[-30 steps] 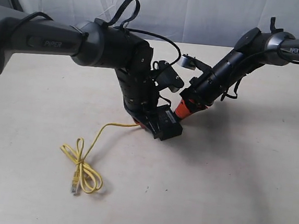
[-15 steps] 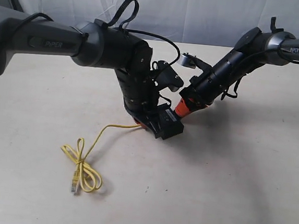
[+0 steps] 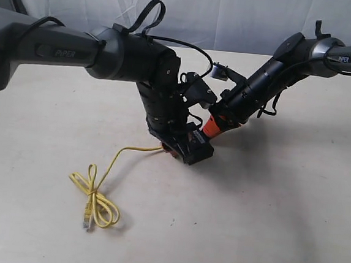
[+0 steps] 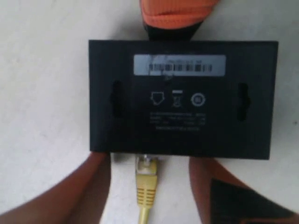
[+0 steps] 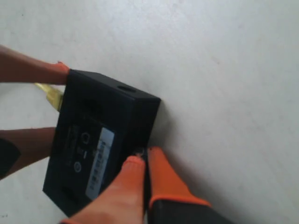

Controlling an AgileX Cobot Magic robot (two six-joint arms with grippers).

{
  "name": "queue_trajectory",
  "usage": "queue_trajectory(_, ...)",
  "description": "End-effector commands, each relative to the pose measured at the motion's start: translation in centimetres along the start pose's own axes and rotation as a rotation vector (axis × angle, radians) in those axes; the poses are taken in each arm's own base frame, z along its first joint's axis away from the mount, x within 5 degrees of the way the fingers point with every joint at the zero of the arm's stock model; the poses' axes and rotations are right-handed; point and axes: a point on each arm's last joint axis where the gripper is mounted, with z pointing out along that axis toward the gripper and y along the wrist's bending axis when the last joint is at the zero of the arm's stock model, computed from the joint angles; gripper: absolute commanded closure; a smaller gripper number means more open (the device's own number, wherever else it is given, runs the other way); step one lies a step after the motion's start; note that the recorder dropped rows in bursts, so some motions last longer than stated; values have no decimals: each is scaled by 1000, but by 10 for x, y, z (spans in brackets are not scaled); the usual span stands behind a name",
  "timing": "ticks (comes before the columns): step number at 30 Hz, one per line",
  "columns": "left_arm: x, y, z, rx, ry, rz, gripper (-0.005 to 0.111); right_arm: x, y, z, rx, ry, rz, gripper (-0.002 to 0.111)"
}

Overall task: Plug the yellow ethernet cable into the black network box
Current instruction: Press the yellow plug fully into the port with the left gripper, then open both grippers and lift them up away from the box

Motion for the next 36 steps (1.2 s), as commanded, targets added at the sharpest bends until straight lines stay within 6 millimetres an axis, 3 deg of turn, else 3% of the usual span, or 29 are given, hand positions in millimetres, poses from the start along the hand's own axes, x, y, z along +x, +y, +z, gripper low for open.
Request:
queue_trajectory(1,-8,-4,-3,-2,-42,-8,40,1,-2,11,10,5,-5,109)
queue_trajectory(8,-9,-3,-8,2,-13,2,37,1,-2,11,10,5,-5,109)
queue_trajectory(20,5,-1,-12,-6,170,67,37,0,-5,10,36,-1,-11,109)
queue_trajectory(27,-2,1,-41,-41,98,75,38,4,-9,4,113,98,50,109)
queue_trajectory(32,-2,9,-64,-63,56,27,38,-5,-1,-21,168,70,61,109)
queue_trajectory(36,7,26,-81,-79,62,-37,39,-16,8,-63,295,6,70,109)
